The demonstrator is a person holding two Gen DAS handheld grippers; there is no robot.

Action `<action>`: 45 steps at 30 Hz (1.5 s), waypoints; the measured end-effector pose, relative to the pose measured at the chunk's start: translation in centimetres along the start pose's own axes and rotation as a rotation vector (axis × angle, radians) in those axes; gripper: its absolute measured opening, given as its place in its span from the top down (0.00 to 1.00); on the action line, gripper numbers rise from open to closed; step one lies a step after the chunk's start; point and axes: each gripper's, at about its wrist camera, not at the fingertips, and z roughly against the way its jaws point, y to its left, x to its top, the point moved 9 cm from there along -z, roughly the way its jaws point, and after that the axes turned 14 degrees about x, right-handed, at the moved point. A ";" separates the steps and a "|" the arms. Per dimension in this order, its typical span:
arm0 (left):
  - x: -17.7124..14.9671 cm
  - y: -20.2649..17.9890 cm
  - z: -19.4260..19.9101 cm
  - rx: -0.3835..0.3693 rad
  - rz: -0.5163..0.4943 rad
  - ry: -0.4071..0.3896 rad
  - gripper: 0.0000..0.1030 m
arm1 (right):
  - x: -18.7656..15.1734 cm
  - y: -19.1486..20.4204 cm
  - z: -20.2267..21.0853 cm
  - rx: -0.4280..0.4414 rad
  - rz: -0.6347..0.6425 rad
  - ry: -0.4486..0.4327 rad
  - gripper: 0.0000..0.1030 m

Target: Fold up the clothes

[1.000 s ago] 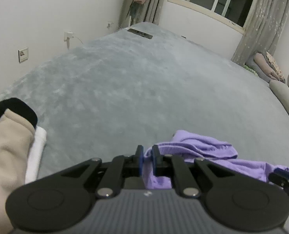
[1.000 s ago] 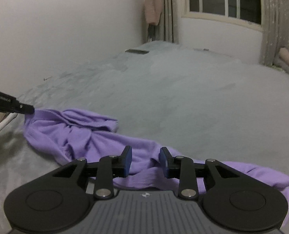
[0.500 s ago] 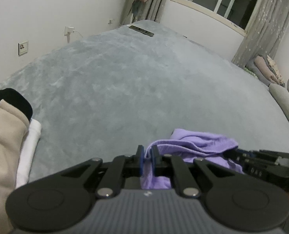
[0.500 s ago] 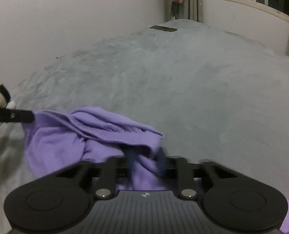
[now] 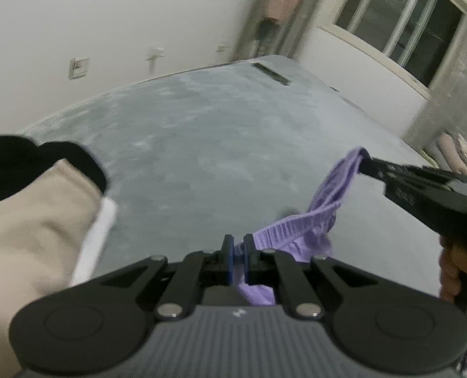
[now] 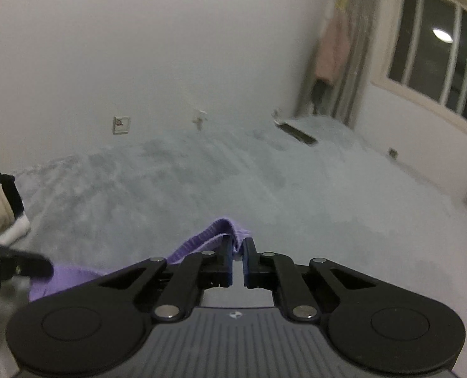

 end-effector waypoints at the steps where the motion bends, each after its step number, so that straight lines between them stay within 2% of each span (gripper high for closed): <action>1: 0.1 0.4 -0.1 0.014 0.016 0.004 0.96 | 0.6 0.6 -1.1 0.005 0.015 -0.004 0.93; 5: 0.2 2.0 -0.2 0.074 0.073 0.009 0.95 | 2.7 3.2 -4.9 0.036 0.055 -0.016 0.94; 9: 0.7 3.6 0.2 0.126 0.126 -0.004 0.95 | 4.4 5.2 -6.6 0.070 0.039 -0.059 0.94; 11: 0.8 4.2 0.1 0.160 0.133 -0.013 0.95 | 3.8 5.6 -7.4 0.073 0.035 -0.018 0.93; 14: 0.3 4.5 -1.2 0.182 0.133 0.034 0.95 | 2.3 5.4 -8.4 0.071 0.023 0.057 0.89; 17: 0.2 4.8 -1.7 0.187 0.146 0.055 0.95 | -0.1 3.7 -7.6 0.048 -0.033 0.090 0.77; 20: 0.5 4.7 -1.3 0.193 0.143 0.032 0.95 | -2.1 1.9 -5.7 0.085 -0.128 0.104 0.67; 24: 0.9 5.7 -0.8 0.235 0.184 0.004 0.94 | -5.6 1.3 -2.2 0.103 -0.088 0.173 0.61; 27: 1.8 6.1 0.0 0.265 0.185 -0.050 0.94 | -8.1 1.3 0.9 0.118 -0.087 0.193 0.59; 29: 1.9 4.6 0.5 0.224 0.125 -0.088 0.87 | -9.6 1.2 2.9 0.134 -0.107 0.196 0.56; 30: 1.6 3.6 0.4 0.191 0.096 -0.084 0.77 | -10.4 0.9 3.7 0.136 -0.114 0.203 0.55; 31: 1.2 2.5 0.4 0.157 0.067 -0.078 0.73 | -11.1 0.5 4.4 0.133 -0.120 0.212 0.55; 36: -1.6 -2.3 -1.2 0.016 -0.068 0.015 0.73 | -14.5 -2.8 7.5 0.077 -0.208 0.226 0.54; 38: -2.9 -3.8 -1.7 -0.030 -0.105 0.059 0.73 | -15.4 -3.8 8.5 0.096 -0.258 0.217 0.54; 42: -5.0 -6.1 -2.4 -0.076 -0.166 0.112 0.64 | -16.0 -4.2 8.1 0.082 -0.226 0.235 0.56; 43: -5.2 -6.2 -2.6 -0.071 -0.174 0.115 0.64 | -16.1 -4.2 8.0 0.077 -0.216 0.239 0.67; 44: -5.4 -6.3 -2.7 -0.067 -0.182 0.118 0.64 | -16.2 -4.3 7.8 0.071 -0.206 0.244 0.85; 45: -5.4 -6.1 -2.8 -0.061 -0.184 0.117 0.64 | -16.3 -4.4 7.7 0.065 -0.195 0.248 0.93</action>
